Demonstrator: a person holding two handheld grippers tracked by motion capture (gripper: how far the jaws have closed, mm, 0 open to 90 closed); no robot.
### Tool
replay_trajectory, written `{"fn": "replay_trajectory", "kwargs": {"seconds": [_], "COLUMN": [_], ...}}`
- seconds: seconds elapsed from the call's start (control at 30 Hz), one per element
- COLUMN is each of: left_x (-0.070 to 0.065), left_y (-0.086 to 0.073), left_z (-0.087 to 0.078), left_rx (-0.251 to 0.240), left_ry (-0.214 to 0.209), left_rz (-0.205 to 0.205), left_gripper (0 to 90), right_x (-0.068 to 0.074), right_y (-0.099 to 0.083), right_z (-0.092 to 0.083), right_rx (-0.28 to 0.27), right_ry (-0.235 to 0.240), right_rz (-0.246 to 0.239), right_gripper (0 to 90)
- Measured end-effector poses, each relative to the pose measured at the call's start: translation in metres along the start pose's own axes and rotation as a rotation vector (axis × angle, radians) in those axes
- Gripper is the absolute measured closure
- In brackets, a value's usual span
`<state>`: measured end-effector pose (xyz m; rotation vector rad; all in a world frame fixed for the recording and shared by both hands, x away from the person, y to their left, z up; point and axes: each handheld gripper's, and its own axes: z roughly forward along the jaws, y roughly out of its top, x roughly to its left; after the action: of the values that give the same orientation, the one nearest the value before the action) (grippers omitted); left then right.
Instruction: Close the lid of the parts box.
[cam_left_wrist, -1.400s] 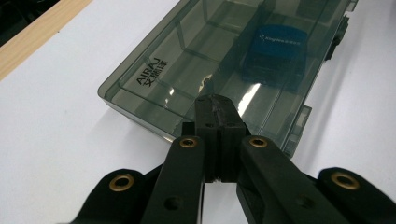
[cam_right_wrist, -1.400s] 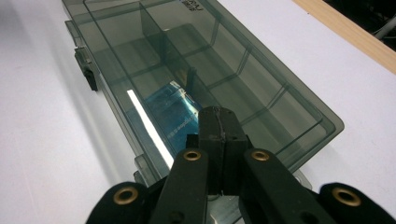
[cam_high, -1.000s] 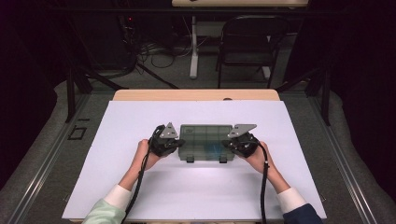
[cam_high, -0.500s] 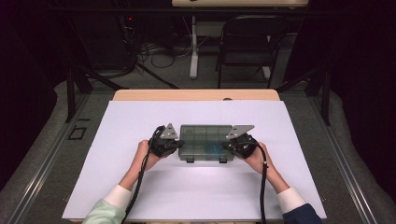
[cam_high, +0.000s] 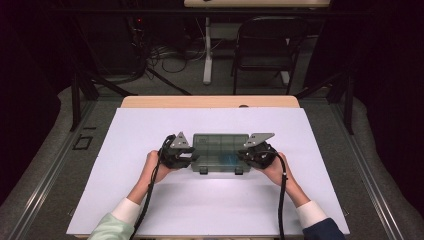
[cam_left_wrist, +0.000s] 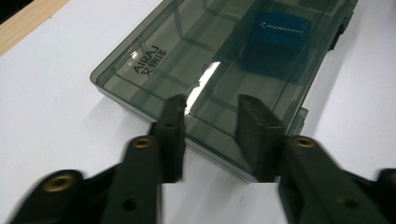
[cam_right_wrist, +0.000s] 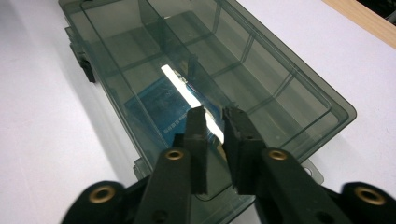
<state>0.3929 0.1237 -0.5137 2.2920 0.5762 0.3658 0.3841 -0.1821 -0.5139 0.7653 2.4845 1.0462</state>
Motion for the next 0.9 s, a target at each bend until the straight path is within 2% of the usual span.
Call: {"fn": "replay_trajectory", "kwargs": {"seconds": [0.1, 0.17, 0.2, 0.3, 0.37, 0.43, 0.57, 0.9], "left_x": [0.001, 0.001, 0.001, 0.002, 0.002, 0.002, 0.001, -0.004], "left_y": [0.001, 0.001, 0.001, 0.0, 0.0, -0.002, -0.005, -0.021], "left_z": [-0.003, -0.006, -0.007, -0.012, -0.014, -0.017, -0.022, -0.033], "left_rx": [-0.005, -0.006, -0.01, -0.017, -0.018, -0.025, -0.023, -0.003], "left_ry": [0.003, 0.011, 0.012, 0.02, 0.025, 0.026, 0.037, 0.073], "left_rz": [-0.017, -0.02, -0.024, -0.035, -0.041, -0.047, -0.054, -0.059], "left_gripper": [44.4, 38.6, 35.4, 27.5, 18.4, 15.1, 8.2, 1.7], "right_x": [0.0, 0.0, 0.0, 0.002, 0.003, 0.003, 0.005, 0.007], "right_y": [0.001, 0.002, 0.003, 0.003, 0.003, 0.002, -0.001, -0.013], "right_z": [-0.003, -0.005, -0.007, -0.01, -0.013, -0.015, -0.02, -0.031], "right_rx": [-0.014, -0.018, -0.022, -0.025, -0.028, -0.03, -0.032, -0.035], "right_ry": [0.004, -0.006, 0.007, 0.016, 0.005, 0.007, -0.006, -0.033], "right_rz": [0.014, 0.024, 0.028, 0.045, 0.052, 0.058, 0.071, 0.1], "right_gripper": [60.1, 48.0, 42.6, 29.7, 21.2, 15.1, 8.7, 0.2]}}
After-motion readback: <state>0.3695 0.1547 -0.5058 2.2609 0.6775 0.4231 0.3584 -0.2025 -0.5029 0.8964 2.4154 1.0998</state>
